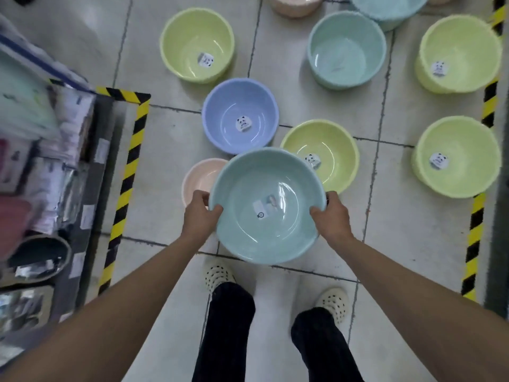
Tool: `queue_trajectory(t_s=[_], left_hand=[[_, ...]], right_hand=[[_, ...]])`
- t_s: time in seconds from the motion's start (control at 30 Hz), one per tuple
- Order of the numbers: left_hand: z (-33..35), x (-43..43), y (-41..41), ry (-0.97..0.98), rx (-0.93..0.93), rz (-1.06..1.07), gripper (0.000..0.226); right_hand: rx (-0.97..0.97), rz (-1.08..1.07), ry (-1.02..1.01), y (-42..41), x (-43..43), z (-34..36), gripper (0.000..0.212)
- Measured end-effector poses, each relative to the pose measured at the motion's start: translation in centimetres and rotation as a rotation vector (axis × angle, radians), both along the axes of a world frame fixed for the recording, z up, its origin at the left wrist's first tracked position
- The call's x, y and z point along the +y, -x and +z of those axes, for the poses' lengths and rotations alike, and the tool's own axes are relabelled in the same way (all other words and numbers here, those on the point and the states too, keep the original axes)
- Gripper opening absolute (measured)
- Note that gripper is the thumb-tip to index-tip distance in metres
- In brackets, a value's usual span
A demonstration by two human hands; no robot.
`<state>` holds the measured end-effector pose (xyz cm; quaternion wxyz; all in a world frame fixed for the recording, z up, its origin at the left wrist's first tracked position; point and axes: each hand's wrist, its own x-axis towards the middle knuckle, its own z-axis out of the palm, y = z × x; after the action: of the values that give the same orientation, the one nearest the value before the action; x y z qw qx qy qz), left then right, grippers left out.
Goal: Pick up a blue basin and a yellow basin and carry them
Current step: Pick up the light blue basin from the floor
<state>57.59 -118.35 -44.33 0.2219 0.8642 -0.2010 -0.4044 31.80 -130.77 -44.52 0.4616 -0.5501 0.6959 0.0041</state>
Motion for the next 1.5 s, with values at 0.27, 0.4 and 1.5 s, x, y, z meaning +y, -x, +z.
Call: queue_trajectory(t_s=[0.27,0.4,1.5], left_hand=[[-1.0,6.5,-10.5,-0.096,-0.005,0.120,0.033],[-4.3,7.9,-13.3,-0.170,0.007,0.161,0.030],[-28.6,5.5,-13.5,-0.302,-0.087,0.029,0.046]], right_hand=[[-0.015,0.193,-0.086,-13.0,1.3,-0.2,0.033],[-0.064,0.101,-0.125,-16.2,1.6,-3.6,0.028],[0.121,0.321,-0.171,-16.9,0.0,-29.4,0.040]])
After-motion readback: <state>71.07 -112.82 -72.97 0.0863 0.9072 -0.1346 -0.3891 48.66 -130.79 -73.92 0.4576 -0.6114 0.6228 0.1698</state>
